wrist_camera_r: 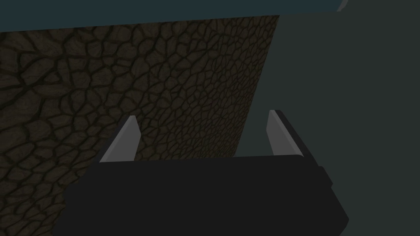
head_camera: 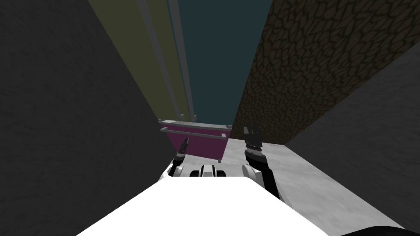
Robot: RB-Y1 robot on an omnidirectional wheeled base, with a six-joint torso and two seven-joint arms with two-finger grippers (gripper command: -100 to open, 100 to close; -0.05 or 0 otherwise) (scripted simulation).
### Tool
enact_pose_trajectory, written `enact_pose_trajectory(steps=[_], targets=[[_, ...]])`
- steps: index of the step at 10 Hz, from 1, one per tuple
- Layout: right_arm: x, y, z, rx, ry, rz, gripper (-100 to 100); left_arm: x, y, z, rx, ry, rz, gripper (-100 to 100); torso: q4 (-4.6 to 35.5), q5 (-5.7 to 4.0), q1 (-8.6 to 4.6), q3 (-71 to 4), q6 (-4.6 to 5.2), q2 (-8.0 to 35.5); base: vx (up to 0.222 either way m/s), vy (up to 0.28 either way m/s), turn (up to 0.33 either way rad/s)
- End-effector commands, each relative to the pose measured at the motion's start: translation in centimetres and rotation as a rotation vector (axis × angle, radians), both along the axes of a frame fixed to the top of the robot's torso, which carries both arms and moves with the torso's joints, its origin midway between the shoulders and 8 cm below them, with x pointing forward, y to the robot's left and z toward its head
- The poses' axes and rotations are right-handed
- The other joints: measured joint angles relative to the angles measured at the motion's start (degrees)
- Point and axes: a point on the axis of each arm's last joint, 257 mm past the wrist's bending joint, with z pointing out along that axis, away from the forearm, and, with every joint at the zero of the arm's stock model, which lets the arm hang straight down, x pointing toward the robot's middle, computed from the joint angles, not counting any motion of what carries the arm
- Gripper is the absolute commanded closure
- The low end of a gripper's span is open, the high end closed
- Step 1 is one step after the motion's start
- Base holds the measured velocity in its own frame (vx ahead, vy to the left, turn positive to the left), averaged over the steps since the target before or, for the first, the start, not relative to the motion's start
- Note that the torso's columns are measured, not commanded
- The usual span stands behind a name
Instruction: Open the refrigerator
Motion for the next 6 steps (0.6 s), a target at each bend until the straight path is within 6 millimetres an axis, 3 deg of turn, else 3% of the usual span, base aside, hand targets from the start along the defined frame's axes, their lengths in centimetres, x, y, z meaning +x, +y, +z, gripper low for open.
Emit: enact_pose_trajectory(steps=[1, 6], targets=[[0.0, 0.0, 0.0, 0.000, 0.000, 0.000, 0, -0.1, -0.4, -1.7, -0.005, 0.033, -0.002, -100, 0.0, 0.00, 0.01, 0.0, -0.01, 0.0, 0.047, -0.003, -0.009], [0.0, 0.0, 0.0, 0.000, 0.000, 0.000, 0, -0.2, -1.8, -4.1, -0.025, 0.075, -0.013, -100, 0.0, 0.01, 0.05, 0.0, -0.01, 0.0, 0.071, 0.000, -0.012]])
